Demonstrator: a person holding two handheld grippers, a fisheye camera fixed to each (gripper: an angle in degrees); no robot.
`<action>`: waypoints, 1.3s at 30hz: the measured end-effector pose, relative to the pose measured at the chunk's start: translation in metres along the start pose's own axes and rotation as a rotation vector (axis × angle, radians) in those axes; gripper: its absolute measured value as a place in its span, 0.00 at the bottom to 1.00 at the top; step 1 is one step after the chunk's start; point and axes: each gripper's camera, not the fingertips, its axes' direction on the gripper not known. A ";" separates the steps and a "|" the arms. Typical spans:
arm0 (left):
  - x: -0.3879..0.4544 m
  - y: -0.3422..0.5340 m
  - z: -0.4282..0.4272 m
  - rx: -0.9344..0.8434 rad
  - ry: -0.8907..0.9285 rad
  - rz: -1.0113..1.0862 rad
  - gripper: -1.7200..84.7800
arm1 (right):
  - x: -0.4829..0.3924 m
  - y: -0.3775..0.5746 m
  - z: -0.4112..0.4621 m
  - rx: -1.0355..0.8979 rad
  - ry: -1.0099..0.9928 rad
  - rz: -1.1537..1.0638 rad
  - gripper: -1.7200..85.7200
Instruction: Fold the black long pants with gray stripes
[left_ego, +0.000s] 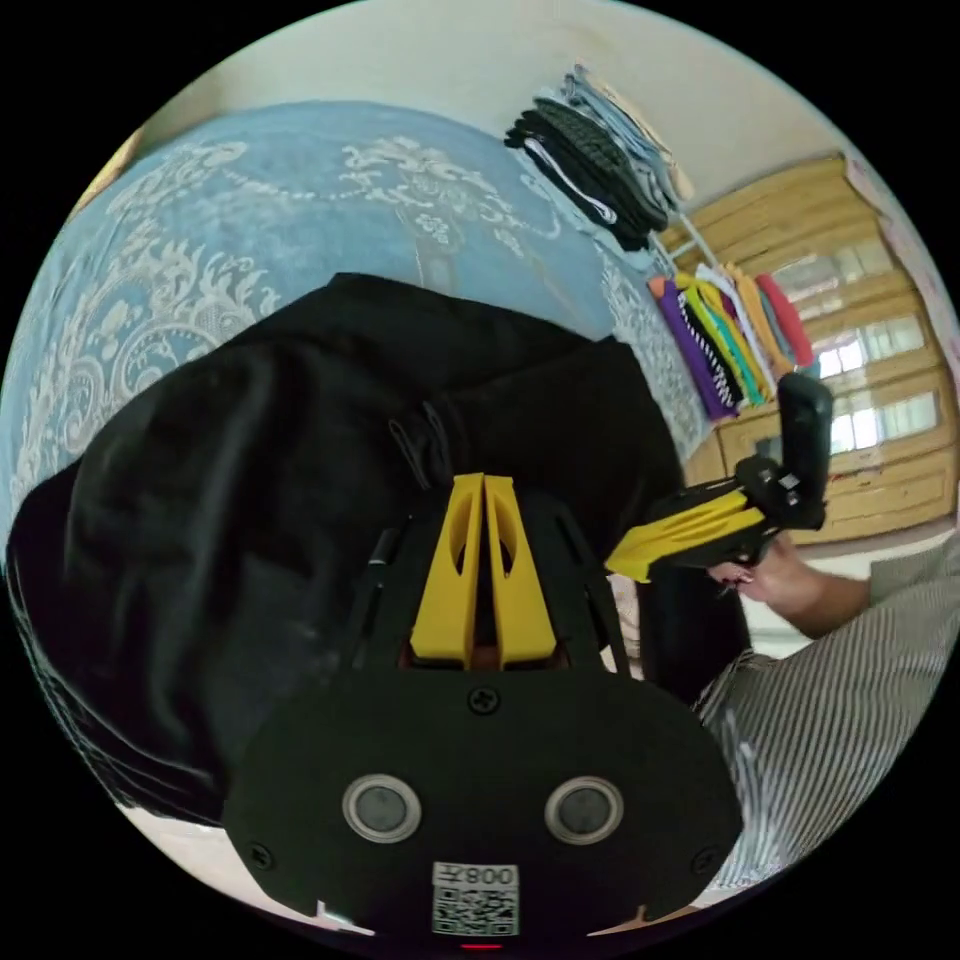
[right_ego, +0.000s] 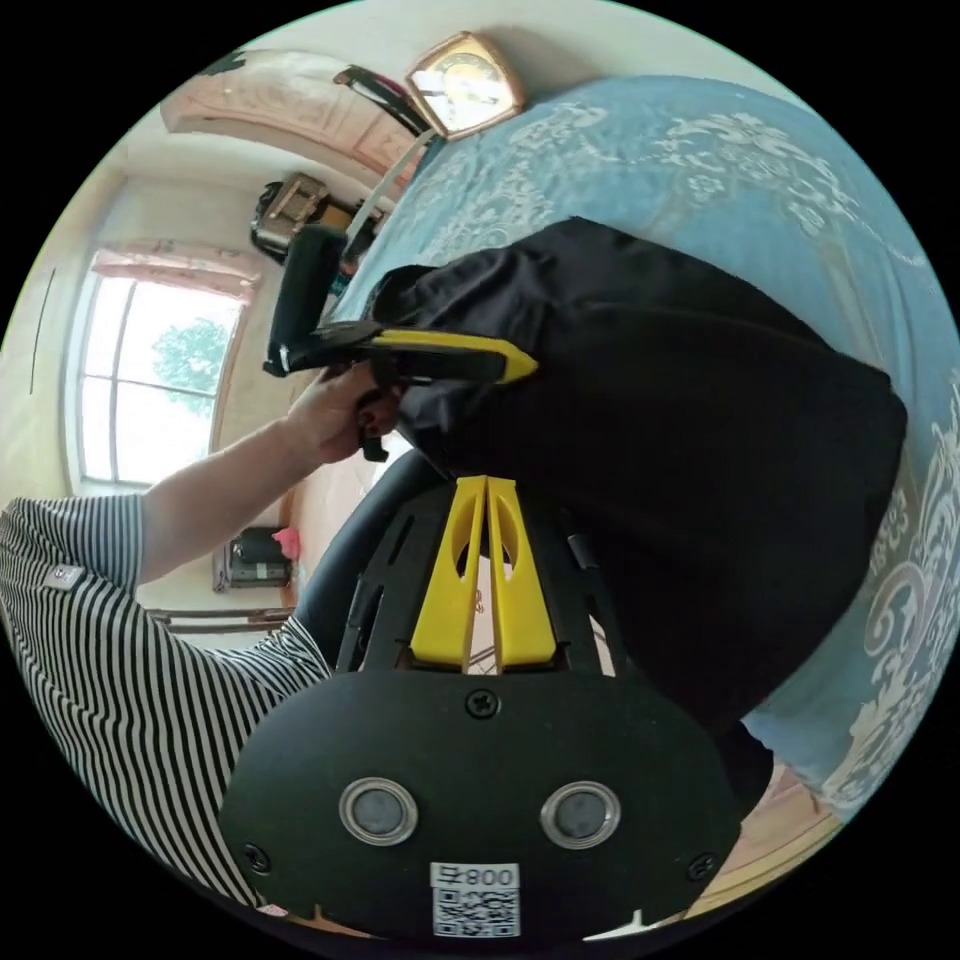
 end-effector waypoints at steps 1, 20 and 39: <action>0.001 0.004 -0.008 0.020 0.034 -0.011 0.02 | 0.005 0.001 0.000 0.002 -0.002 0.011 0.02; 0.151 0.055 0.014 -0.052 0.109 0.256 0.10 | 0.187 0.125 -0.078 0.327 0.088 0.392 0.09; 0.292 0.084 0.048 -0.082 -0.139 0.328 0.06 | 0.308 0.111 -0.057 0.280 -0.260 0.382 0.08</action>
